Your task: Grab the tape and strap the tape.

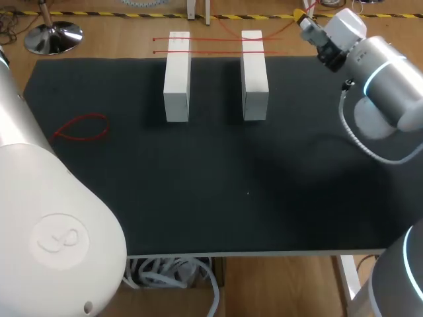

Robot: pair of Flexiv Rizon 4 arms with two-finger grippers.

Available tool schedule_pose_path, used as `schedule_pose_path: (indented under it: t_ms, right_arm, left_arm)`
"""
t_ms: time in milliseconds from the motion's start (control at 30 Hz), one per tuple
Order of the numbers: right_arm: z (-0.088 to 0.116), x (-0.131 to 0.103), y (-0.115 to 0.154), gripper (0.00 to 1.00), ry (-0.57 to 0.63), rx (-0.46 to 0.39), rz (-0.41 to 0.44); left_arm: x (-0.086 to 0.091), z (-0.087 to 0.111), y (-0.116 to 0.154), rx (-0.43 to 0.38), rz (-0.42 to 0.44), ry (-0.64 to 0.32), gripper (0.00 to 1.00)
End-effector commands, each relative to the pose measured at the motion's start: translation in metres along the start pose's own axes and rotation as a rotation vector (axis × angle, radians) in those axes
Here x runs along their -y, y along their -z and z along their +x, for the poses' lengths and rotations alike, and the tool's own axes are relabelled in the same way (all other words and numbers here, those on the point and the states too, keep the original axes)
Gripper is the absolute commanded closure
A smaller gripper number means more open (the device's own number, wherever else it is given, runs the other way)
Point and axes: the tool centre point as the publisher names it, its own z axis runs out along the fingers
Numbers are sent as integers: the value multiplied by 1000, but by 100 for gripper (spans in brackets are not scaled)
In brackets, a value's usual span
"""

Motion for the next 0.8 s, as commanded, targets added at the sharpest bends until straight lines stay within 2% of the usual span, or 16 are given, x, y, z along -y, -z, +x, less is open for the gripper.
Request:
schedule_pose_path:
  t_ms: [33, 167, 200, 267, 333, 367, 400, 567, 667, 767, 800]
  right_arm:
    - [-4, -4, -2, 100, -2, -138, 131]
    - [-4, -4, -2, 100, -2, -138, 131]
    - [-2, -4, -5, 100, 86, -172, 152]
    - [6, -9, -9, 100, 235, -189, 170]
    - [13, -15, -14, 100, 286, -182, 179]
    - [14, -15, -15, 100, 354, -149, 205]
    - [15, -15, -17, 100, 340, -143, 192]
    - [19, -15, -20, 100, 313, -3, 208]
    - [19, -15, -21, 100, 238, 135, 192]
    - [20, -14, -19, 100, 241, 234, 194]
    - [21, -13, -19, 100, 291, 222, 177]
  left_arm:
    - [1, 0, 1, -1, -4, 2, 100]
    - [1, 0, 1, -1, -4, 2, 100]
    - [1, 0, 1, -1, -4, 2, 100]
    - [1, 0, 1, -1, -4, 2, 100]
    - [1, 0, 1, -1, -4, 2, 100]
    - [1, 0, 1, -1, -4, 2, 100]
    - [1, 0, 1, -1, -4, 2, 100]
    - [1, 0, 1, -1, -4, 2, 100]
    - [1, 0, 1, -1, -4, 2, 100]
    - [1, 0, 1, -1, -4, 2, 100]
    - [1, 0, 1, -1, -4, 2, 100]
